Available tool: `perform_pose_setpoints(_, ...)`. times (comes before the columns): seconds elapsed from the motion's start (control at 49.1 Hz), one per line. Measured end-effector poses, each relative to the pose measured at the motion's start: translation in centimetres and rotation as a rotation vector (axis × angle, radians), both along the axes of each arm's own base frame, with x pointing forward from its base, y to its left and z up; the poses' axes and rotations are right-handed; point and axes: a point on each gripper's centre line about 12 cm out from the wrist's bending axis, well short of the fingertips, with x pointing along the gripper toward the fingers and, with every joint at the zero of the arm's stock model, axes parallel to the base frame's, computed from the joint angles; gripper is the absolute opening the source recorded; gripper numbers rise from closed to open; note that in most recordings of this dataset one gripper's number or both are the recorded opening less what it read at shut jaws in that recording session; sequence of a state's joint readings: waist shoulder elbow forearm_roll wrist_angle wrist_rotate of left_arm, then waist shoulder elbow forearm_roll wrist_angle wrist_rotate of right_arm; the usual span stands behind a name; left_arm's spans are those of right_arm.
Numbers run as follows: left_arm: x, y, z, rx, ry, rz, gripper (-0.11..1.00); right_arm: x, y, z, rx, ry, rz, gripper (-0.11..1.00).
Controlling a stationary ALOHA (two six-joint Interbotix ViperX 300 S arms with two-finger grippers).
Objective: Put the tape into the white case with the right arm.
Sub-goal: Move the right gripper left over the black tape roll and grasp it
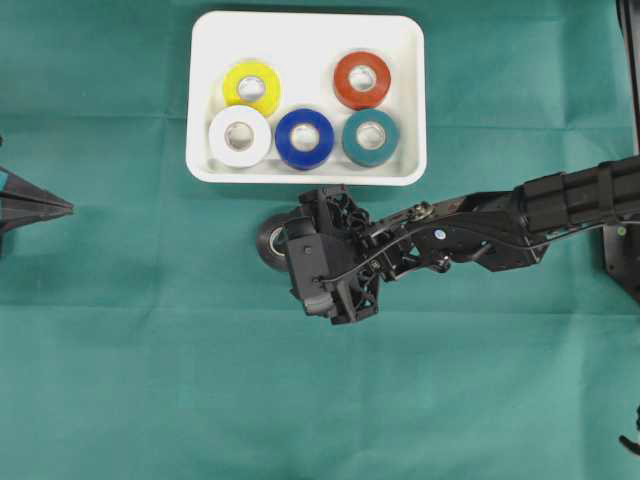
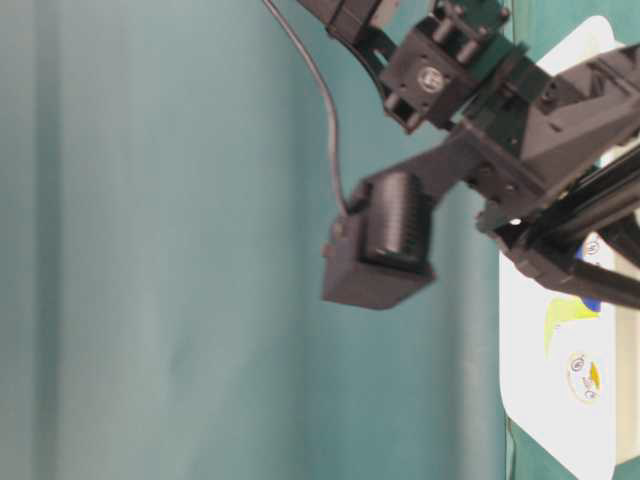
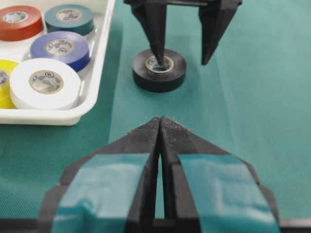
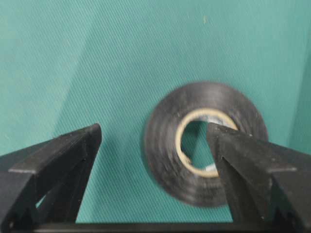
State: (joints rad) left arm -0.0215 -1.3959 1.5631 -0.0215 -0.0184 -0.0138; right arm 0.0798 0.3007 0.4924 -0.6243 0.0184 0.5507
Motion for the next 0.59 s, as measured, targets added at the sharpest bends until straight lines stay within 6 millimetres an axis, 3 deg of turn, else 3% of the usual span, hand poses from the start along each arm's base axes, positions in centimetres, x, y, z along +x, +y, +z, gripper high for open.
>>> perform_pose_setpoints(0.407, 0.0, 0.0, 0.0, -0.002, 0.0, 0.0, 0.0, -0.17, -0.21, -0.27, -0.027, 0.039, -0.019, 0.58)
perform_pose_setpoints(0.448, 0.01, 0.0, 0.06, -0.002, -0.002, 0.0, 0.0, -0.18, -0.14, -0.27, -0.028, 0.039, -0.016, 0.52)
perform_pose_setpoints(0.591, 0.01, 0.0, 0.06, -0.002, -0.002, 0.0, 0.0, -0.07, -0.12, -0.17, -0.031, 0.035, -0.011, 0.18)
